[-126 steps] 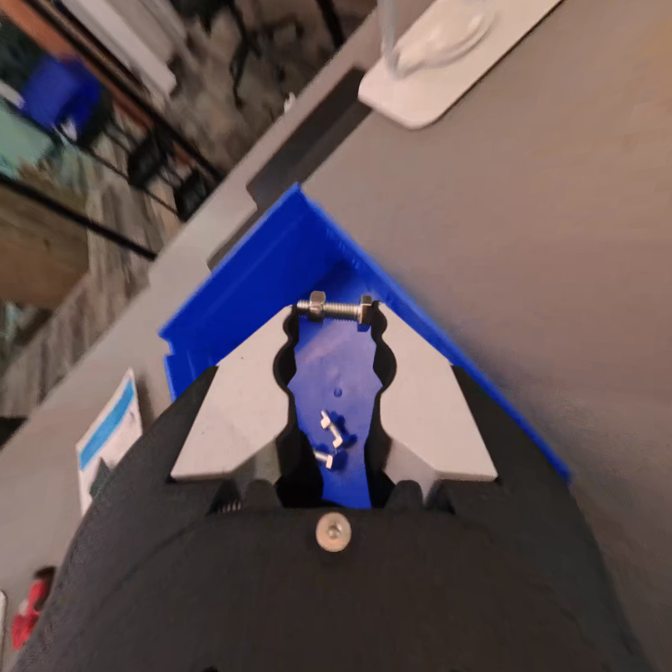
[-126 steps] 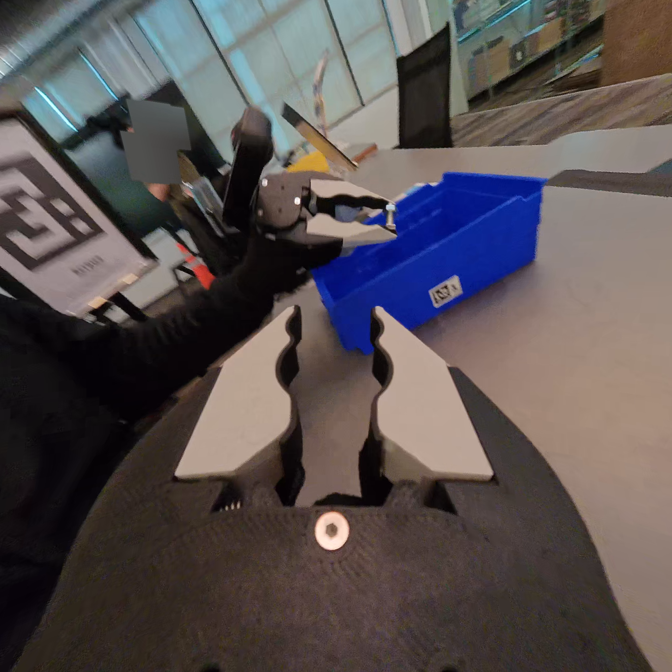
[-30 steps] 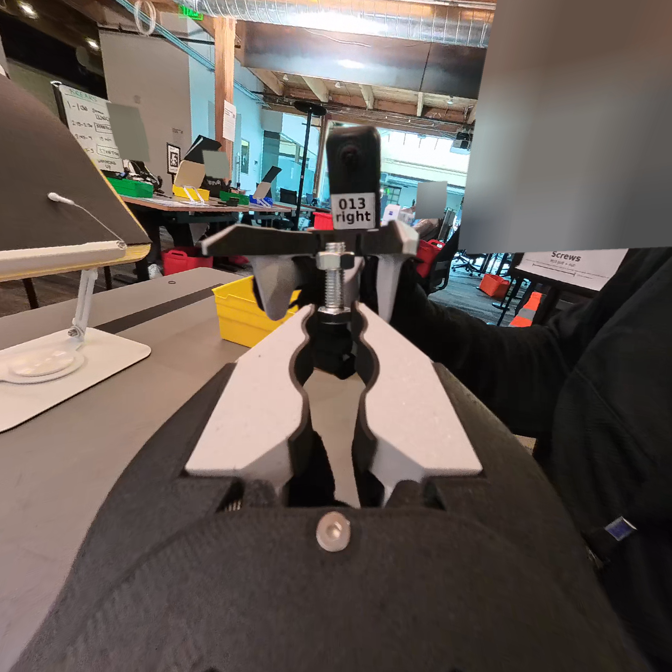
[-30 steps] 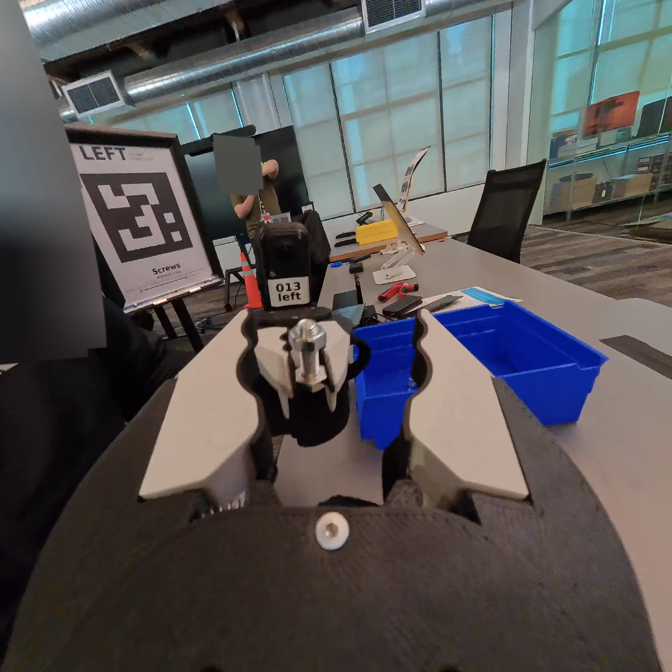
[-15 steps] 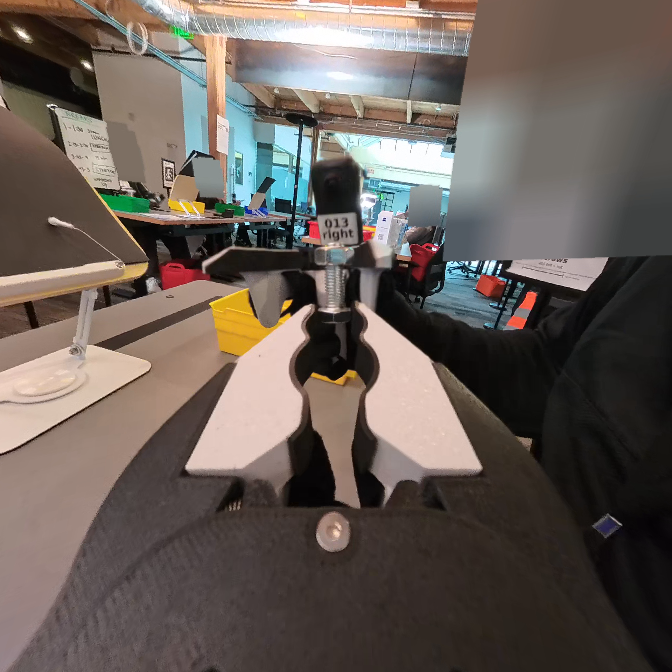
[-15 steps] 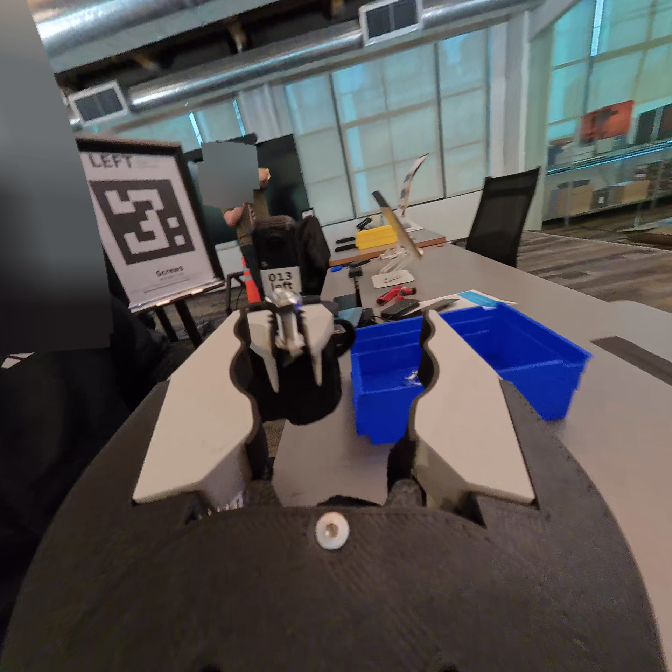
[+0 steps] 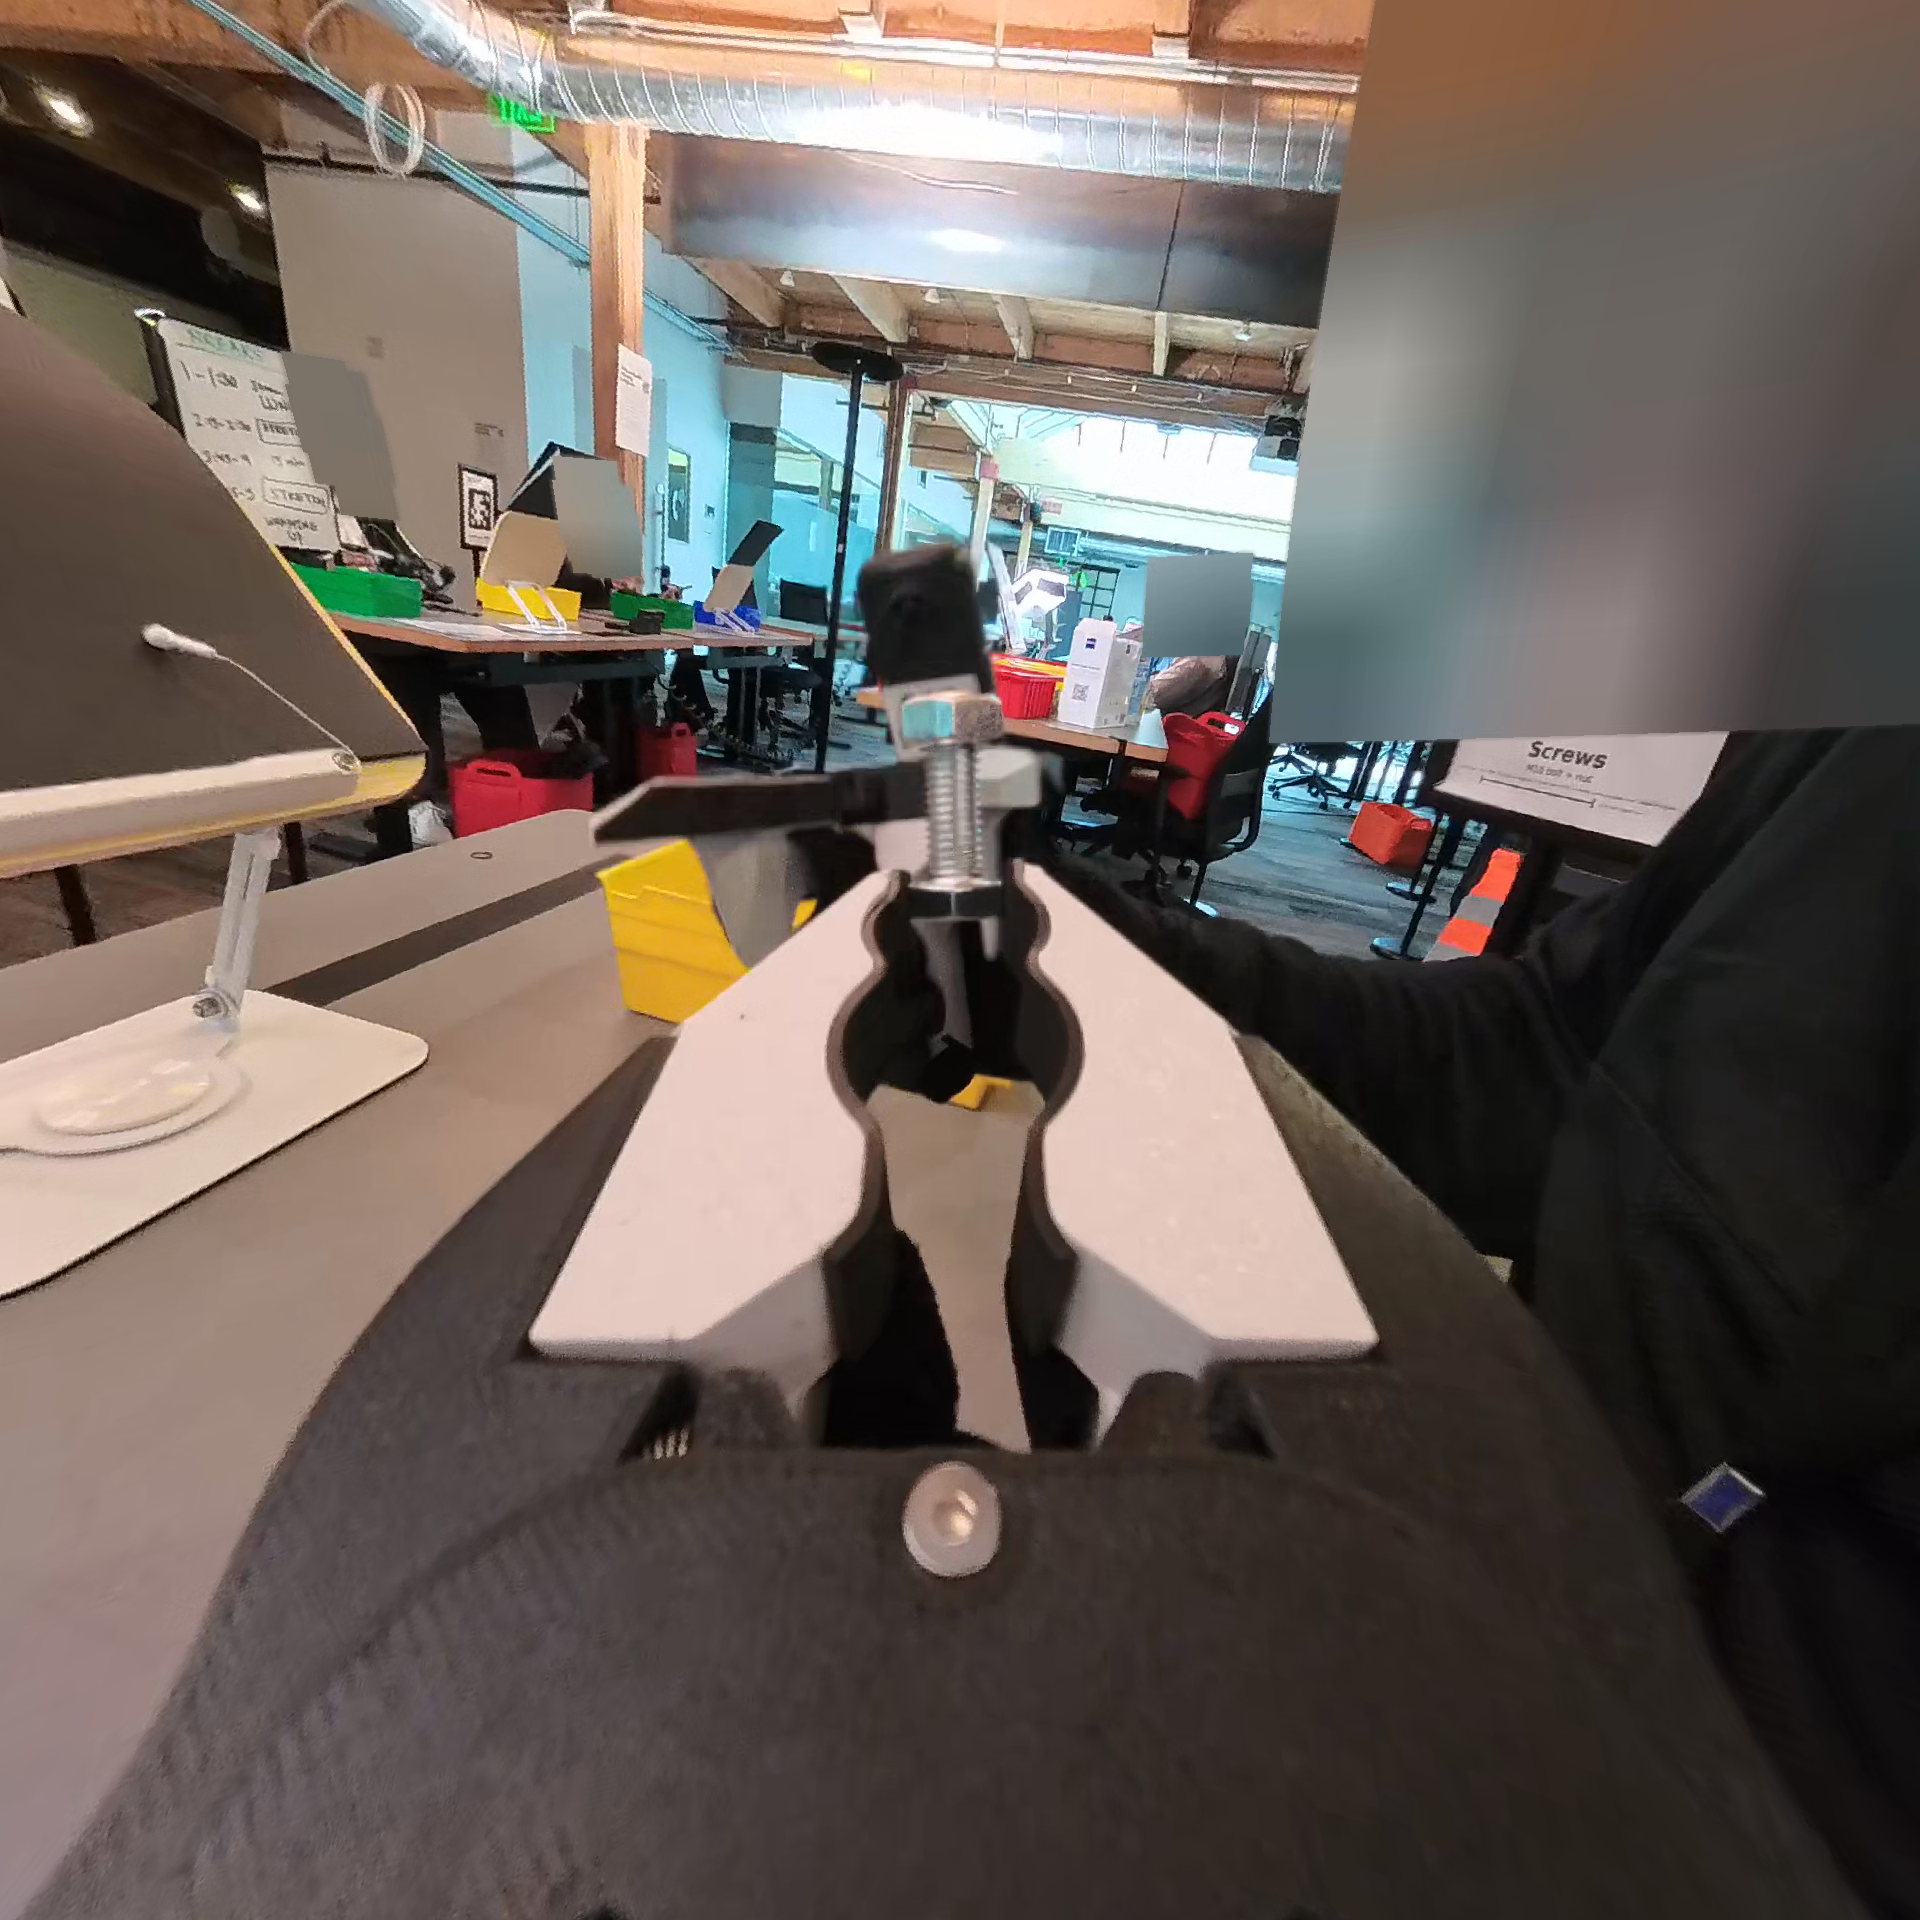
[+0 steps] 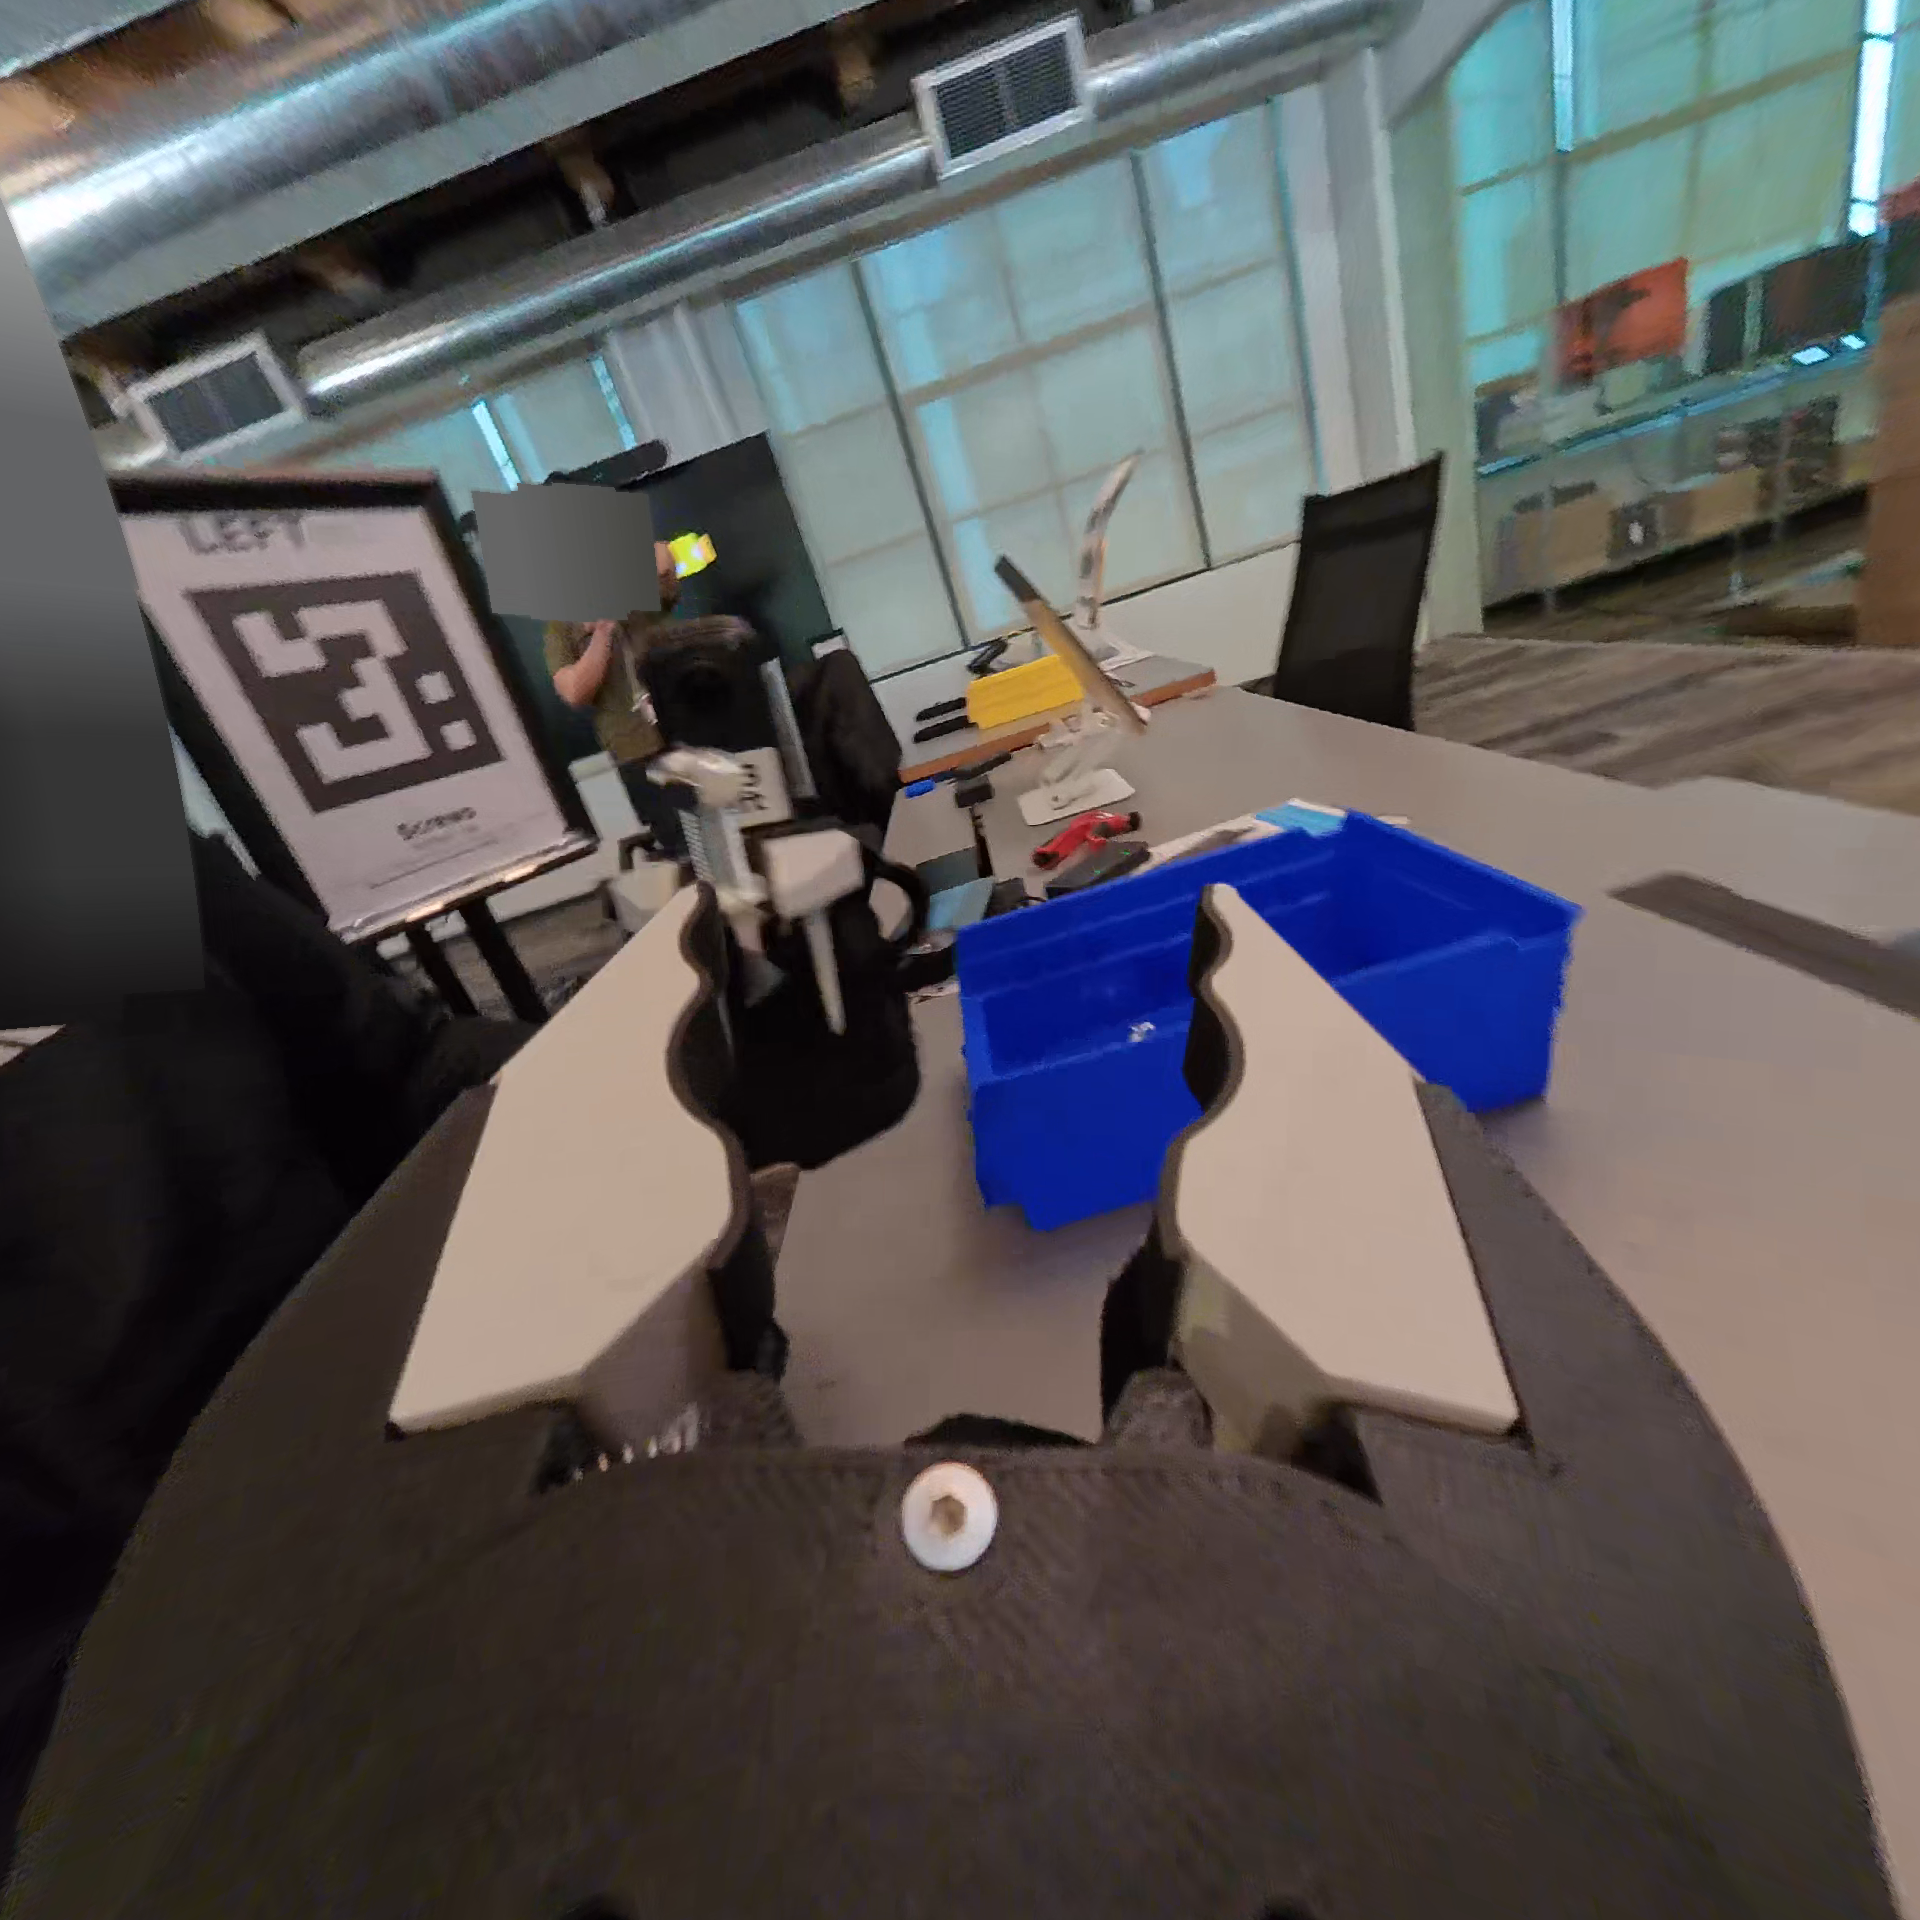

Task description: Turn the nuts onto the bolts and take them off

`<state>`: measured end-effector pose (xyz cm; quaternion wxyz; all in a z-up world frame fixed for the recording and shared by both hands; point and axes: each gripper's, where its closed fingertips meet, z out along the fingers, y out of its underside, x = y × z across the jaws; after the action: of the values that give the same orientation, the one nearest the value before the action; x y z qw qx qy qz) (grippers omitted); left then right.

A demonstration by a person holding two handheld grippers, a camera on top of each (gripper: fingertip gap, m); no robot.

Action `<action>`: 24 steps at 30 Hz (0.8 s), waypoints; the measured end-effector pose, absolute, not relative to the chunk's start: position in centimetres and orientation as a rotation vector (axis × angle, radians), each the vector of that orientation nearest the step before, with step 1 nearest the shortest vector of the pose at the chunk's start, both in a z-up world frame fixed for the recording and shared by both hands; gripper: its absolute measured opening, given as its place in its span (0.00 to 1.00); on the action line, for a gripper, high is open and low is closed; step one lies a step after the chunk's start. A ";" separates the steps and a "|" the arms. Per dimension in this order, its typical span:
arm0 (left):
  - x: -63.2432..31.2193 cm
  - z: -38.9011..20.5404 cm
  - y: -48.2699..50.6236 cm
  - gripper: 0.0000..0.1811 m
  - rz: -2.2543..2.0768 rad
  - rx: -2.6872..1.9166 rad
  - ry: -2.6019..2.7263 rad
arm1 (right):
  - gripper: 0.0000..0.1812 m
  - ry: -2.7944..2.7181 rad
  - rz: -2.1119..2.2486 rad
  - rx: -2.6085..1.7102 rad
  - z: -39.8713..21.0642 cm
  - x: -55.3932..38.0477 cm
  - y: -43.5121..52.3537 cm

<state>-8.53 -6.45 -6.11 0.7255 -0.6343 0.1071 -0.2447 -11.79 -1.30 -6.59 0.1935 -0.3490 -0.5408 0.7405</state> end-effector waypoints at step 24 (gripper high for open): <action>-7.0 -5.8 -6.6 0.08 -0.639 -1.356 0.256 | 0.50 -1.583 2.133 -0.865 -3.9 -11.8 -5.6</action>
<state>-7.02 -6.61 -5.76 0.7245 -0.6147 0.1158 -0.2896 -11.83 -5.61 -3.86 0.1731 -0.3049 -0.5580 0.7521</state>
